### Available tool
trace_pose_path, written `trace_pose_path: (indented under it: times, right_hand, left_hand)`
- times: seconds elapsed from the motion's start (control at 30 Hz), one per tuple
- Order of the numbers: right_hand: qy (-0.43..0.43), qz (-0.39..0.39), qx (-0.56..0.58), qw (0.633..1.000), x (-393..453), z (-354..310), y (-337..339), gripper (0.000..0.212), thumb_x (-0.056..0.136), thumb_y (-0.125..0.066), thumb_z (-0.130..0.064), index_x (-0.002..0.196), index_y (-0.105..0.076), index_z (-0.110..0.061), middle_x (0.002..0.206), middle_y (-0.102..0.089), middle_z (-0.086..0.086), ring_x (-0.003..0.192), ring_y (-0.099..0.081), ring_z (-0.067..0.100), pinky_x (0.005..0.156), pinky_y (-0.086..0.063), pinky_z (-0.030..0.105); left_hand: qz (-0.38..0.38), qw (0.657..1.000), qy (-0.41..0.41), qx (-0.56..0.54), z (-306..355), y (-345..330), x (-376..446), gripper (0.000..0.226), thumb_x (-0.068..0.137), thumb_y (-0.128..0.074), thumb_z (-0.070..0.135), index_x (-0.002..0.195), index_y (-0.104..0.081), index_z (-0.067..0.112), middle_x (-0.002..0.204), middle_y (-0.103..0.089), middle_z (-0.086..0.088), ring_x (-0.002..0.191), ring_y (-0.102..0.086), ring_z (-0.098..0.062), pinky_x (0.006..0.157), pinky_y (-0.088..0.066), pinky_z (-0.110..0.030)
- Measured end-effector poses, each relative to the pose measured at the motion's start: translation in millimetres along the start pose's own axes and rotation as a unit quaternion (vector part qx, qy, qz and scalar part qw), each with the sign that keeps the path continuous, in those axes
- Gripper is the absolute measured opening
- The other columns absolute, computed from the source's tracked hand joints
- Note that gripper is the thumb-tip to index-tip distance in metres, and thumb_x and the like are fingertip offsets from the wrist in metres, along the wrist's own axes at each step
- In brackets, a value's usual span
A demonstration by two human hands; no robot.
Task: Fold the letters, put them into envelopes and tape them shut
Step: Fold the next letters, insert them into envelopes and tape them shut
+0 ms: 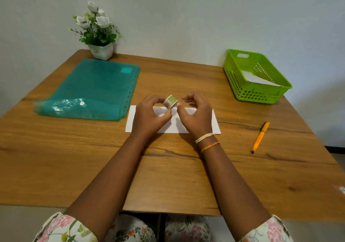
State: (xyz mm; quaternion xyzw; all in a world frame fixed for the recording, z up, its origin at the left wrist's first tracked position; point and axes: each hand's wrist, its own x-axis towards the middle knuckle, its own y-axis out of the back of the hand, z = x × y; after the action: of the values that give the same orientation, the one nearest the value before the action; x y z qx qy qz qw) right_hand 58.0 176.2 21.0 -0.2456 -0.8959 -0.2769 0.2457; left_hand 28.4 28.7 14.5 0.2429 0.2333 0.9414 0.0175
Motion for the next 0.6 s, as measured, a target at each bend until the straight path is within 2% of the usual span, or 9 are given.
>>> trace_pose_path:
  times: [0.1, 0.2, 0.33, 0.4, 0.47, 0.53, 0.6]
  right_hand:
    - [-0.027, -0.055, 0.037, 0.997, -2.5, -1.4, -3.5, 0.038, 0.076, -0.074, -0.036, 0.111, -0.065, -0.025, 0.107, -0.066, -0.010, 0.096, -0.060, -0.001, 0.081, -0.050, 0.015]
    - [-0.064, -0.084, 0.060, 0.993, -3.3, 0.2, -7.4, 0.045, 0.078, -0.075, -0.034, 0.120, -0.066, -0.020, 0.114, -0.069, -0.006, 0.101, -0.062, 0.000, 0.087, -0.052, 0.018]
    - [-0.122, -0.075, 0.111, 0.983, -1.5, 0.3, -5.4, 0.040, 0.080, -0.075, -0.027, 0.118, -0.067, -0.015, 0.114, -0.069, 0.000, 0.100, -0.064, 0.001, 0.088, -0.053, 0.020]
    - [-0.150, -0.074, 0.132, 0.977, -0.1, 1.4, -3.8, 0.034, 0.083, -0.072, -0.022, 0.116, -0.068, -0.013, 0.113, -0.068, 0.003, 0.101, -0.065, 0.007, 0.090, -0.054, 0.029]
    - [-0.194, -0.075, 0.200, 0.958, 1.9, 0.2, -2.6, 0.027, 0.087, -0.068, -0.014, 0.113, -0.069, -0.010, 0.111, -0.069, 0.008, 0.102, -0.066, 0.016, 0.091, -0.054, 0.038]
    - [-0.212, -0.080, 0.244, 0.943, 2.9, -0.7, -1.5, 0.023, 0.089, -0.064, -0.011, 0.111, -0.068, -0.012, 0.109, -0.070, 0.013, 0.099, -0.068, 0.018, 0.087, -0.056, 0.036]
    - [-0.199, -0.080, 0.229, 0.949, 2.3, 0.4, -0.8, 0.020, 0.091, -0.061, -0.011, 0.110, -0.069, -0.012, 0.108, -0.071, 0.013, 0.097, -0.068, 0.016, 0.083, -0.056, 0.032]
  left_hand:
    - [-0.008, 0.999, -0.034, 0.016, -1.0, -0.8, 1.2, 0.029, 0.075, -0.076, 0.023, 0.103, -0.068, 0.020, 0.101, -0.062, 0.009, 0.095, -0.055, -0.002, 0.077, -0.043, -0.013]
    - [-0.010, 0.998, -0.062, 0.021, -0.7, -0.7, 1.1, 0.029, 0.075, -0.075, 0.020, 0.103, -0.068, 0.019, 0.099, -0.061, 0.007, 0.093, -0.055, -0.003, 0.075, -0.044, -0.014]
    - [-0.010, 0.997, -0.074, 0.014, -0.2, -0.4, 1.0, 0.027, 0.077, -0.075, 0.022, 0.103, -0.069, 0.018, 0.099, -0.061, 0.007, 0.094, -0.056, -0.004, 0.076, -0.046, -0.017]
    - [-0.016, 0.997, -0.080, 0.002, -0.7, 0.0, 1.1, 0.027, 0.077, -0.076, 0.022, 0.103, -0.069, 0.019, 0.100, -0.063, 0.009, 0.096, -0.057, -0.004, 0.078, -0.048, -0.018]
    - [-0.021, 0.996, -0.082, -0.012, -1.0, 0.2, 1.4, 0.028, 0.078, -0.076, 0.021, 0.105, -0.069, 0.021, 0.102, -0.066, 0.009, 0.097, -0.058, -0.003, 0.081, -0.048, -0.017]
    - [-0.022, 0.996, -0.082, -0.008, -1.8, -0.2, 2.0, 0.030, 0.078, -0.077, 0.020, 0.107, -0.069, 0.020, 0.104, -0.067, 0.009, 0.099, -0.058, -0.001, 0.082, -0.046, -0.012]
    - [-0.022, 0.997, -0.075, 0.002, -2.8, -0.8, 2.8, 0.031, 0.080, -0.077, 0.020, 0.110, -0.069, 0.019, 0.107, -0.067, 0.008, 0.099, -0.057, 0.000, 0.082, -0.043, -0.007]
